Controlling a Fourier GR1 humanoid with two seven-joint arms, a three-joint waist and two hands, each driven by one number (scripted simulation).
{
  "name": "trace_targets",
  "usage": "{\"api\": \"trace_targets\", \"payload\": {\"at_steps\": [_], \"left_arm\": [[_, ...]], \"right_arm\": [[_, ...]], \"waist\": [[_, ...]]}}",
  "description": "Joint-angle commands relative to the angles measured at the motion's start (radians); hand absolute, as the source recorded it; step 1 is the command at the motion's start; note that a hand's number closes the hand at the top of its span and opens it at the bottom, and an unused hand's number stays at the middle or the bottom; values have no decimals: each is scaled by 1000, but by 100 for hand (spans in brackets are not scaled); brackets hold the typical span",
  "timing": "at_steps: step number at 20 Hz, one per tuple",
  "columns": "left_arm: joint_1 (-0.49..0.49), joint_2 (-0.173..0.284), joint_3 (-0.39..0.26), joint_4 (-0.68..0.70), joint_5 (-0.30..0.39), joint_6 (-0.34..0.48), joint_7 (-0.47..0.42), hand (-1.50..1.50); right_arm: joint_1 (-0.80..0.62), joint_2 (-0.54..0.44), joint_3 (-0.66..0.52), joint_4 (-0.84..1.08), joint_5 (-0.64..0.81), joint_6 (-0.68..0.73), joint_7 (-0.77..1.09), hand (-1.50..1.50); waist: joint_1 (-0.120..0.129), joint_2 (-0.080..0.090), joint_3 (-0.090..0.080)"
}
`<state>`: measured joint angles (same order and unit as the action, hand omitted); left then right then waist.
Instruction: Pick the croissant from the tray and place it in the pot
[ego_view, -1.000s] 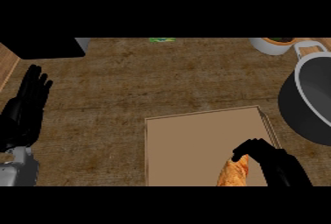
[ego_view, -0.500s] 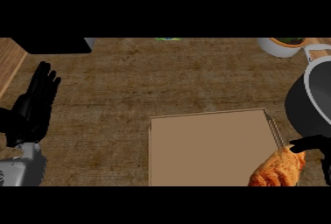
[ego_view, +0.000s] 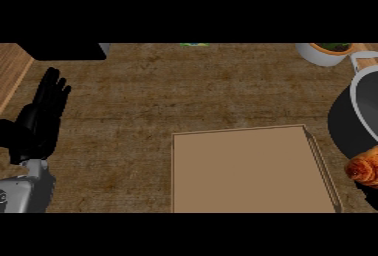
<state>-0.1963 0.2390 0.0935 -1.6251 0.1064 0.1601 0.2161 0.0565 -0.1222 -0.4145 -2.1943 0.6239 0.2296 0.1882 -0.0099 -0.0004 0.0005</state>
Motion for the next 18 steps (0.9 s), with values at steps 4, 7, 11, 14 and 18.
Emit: {"api": "trace_targets", "payload": {"at_steps": [4, 7, 11, 14, 18], "left_arm": [[-28, -1, 17, 39, 6, -18, -9, 0], [7, -17, 5, 15, 11, -28, -38, 0], [-21, -33, -22, -6, -16, 3, 8, 0], [-26, -13, 3, 40, -13, -24, -25, 0], [-11, -20, -6, -20, -15, -15, 24, 0]], "right_arm": [[-136, -100, -198, 256, -252, 4, -77, 150], [-136, -214, -152, 381, 78, -140, -198, 150], [-165, -298, -176, 575, 213, -267, -267, 150], [-253, -294, -139, 792, 247, -376, -329, 150], [-351, -303, -126, 1068, 261, -501, -424, 150]], "waist": [[4, 1, 0], [28, 10, 0], [29, 9, 1], [23, 5, 0], [28, 5, 1]]}}
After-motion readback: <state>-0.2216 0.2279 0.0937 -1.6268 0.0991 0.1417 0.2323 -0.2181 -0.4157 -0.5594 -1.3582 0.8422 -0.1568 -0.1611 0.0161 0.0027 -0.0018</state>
